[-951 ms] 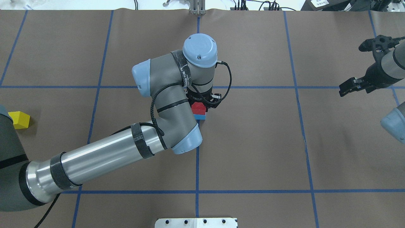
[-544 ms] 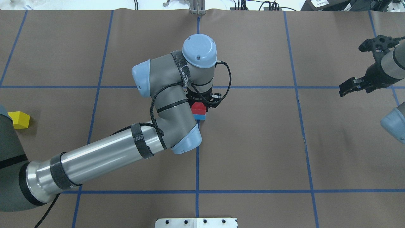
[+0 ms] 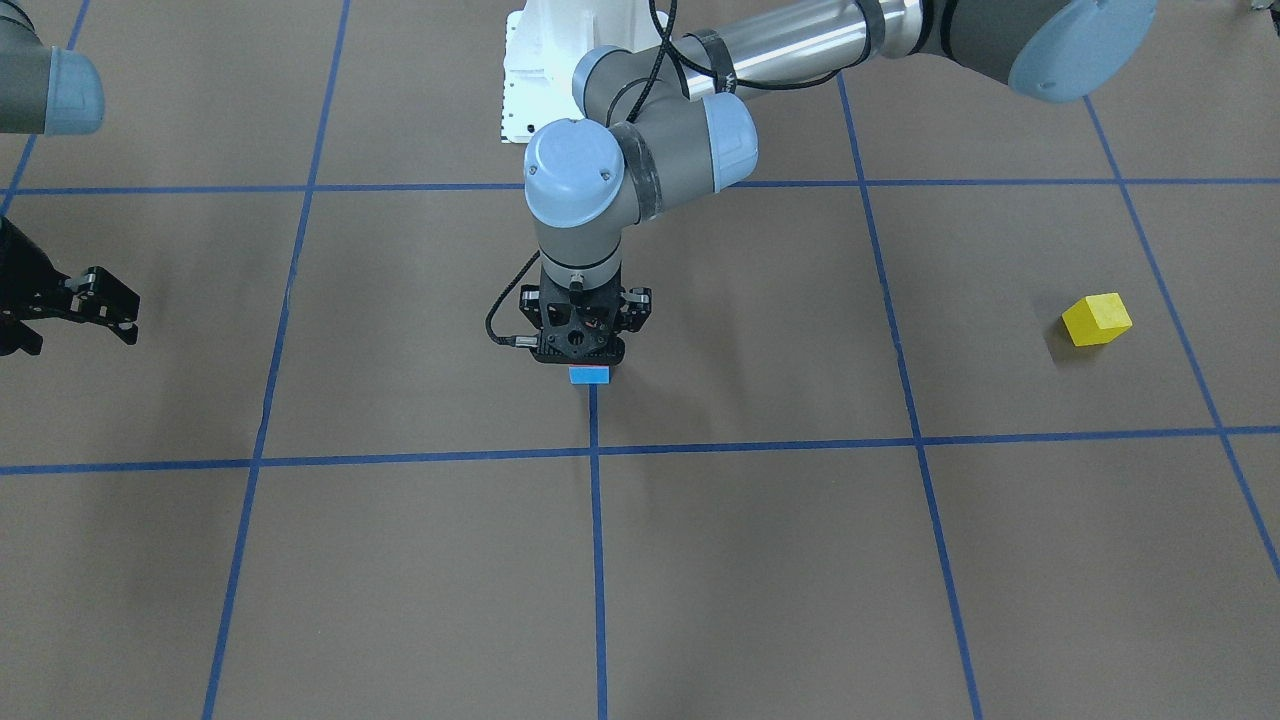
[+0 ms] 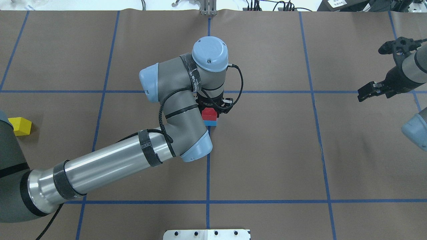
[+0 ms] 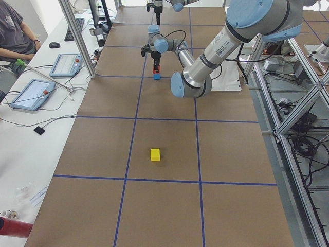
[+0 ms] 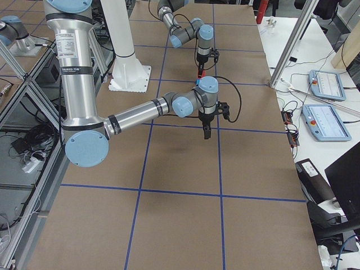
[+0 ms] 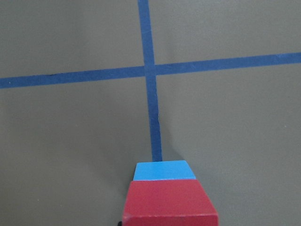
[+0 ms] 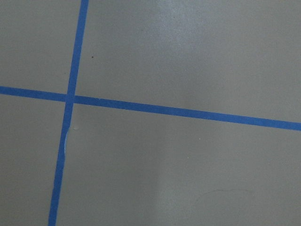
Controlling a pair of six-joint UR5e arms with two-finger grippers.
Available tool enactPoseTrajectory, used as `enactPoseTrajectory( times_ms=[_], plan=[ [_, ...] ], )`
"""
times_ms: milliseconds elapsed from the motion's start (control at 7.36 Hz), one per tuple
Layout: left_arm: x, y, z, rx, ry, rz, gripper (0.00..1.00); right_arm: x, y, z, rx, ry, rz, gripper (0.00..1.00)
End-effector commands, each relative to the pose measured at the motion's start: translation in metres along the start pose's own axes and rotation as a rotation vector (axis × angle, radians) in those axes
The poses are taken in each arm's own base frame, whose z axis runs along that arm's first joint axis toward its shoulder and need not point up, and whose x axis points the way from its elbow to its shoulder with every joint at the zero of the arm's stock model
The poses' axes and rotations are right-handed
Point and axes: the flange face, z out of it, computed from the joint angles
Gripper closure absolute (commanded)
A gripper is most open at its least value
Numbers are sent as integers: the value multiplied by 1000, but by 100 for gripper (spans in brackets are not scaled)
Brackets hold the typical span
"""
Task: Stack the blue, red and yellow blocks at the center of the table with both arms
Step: 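Lower the red cube onto the blue cube and open the left gripper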
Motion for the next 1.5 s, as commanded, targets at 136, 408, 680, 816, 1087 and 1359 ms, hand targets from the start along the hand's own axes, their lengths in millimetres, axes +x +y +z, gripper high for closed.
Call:
enactPoseTrajectory(
  times_ms=[136,408,680,816,1087,1359],
  plan=[
    [0,0,0,0,0,-7,70,0,0,0,0,0,-1,0],
    [1,0,1,25,-2,-5,1,0,0,0,0,0,-1,0],
    [7,4,2,48,27,-43,1,0,0,0,0,0,-1,0],
    [9,6,-13,56,44,-39,0,0,0,0,0,0,-1,0],
    [-46,15,-74,91,66,-55,0,0,0,1,0,3,-1,0],
    [-206,50,-87,122,40,50,0,0,-1,0,2,4,-2,0]
  ],
)
